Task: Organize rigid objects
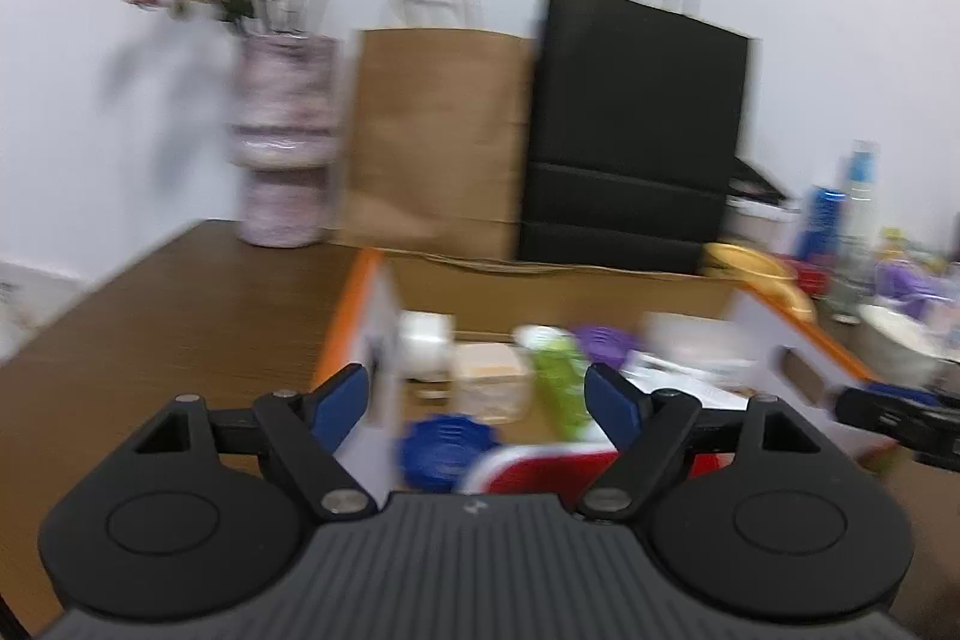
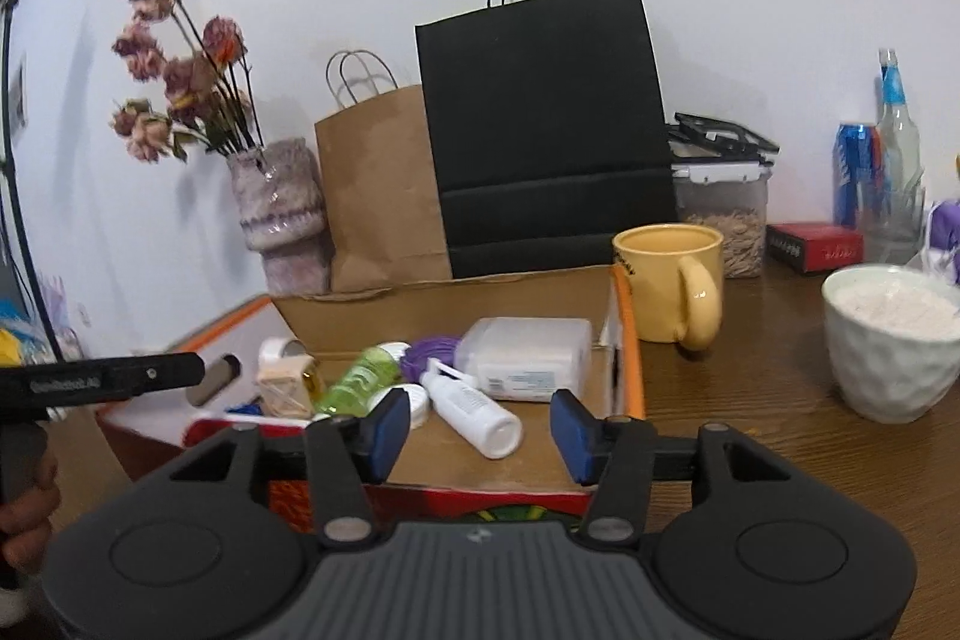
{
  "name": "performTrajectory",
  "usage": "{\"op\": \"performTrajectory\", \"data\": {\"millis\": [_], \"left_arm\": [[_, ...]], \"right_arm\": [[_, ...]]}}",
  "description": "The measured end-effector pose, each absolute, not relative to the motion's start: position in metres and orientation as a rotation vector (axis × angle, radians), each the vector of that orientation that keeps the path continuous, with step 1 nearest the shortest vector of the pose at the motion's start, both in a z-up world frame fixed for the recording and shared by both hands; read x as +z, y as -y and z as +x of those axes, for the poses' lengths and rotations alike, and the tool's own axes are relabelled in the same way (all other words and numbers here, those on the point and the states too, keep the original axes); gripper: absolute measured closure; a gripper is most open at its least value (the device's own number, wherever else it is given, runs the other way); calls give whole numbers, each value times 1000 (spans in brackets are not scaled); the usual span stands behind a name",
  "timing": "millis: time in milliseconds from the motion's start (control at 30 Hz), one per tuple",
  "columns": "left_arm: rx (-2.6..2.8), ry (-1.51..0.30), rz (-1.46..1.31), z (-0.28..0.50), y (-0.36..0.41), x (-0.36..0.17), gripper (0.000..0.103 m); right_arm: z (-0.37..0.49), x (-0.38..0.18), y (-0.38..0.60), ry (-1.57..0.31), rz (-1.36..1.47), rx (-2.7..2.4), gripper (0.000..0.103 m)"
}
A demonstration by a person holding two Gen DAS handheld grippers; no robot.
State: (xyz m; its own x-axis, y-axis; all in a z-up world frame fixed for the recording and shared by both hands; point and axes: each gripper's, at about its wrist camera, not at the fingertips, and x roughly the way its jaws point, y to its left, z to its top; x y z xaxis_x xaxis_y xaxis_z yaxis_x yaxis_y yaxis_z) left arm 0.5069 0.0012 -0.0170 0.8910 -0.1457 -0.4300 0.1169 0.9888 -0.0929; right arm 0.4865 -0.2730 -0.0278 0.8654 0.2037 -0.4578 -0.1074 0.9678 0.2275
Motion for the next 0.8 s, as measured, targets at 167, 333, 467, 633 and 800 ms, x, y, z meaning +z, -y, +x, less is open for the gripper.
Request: {"op": "performTrajectory", "data": {"millis": [167, 333, 467, 633, 800], "left_arm": [[-148, -443, -54, 476, -10, 9, 22], [-146, -410, -63, 434, -23, 41, 14], [-146, -391, -66, 400, -31, 59, 13], [-148, -364, -85, 354, -39, 74, 12], [-151, -329, -70, 309, -41, 84, 12]], "right_arm": [[457, 1, 268, -479, 184, 152, 43], [420, 38, 266, -437, 173, 143, 38], [389, 61, 259, -411, 126, 136, 35], [351, 77, 255, -380, 124, 133, 35], [311, 83, 252, -367, 140, 133, 33]]}}
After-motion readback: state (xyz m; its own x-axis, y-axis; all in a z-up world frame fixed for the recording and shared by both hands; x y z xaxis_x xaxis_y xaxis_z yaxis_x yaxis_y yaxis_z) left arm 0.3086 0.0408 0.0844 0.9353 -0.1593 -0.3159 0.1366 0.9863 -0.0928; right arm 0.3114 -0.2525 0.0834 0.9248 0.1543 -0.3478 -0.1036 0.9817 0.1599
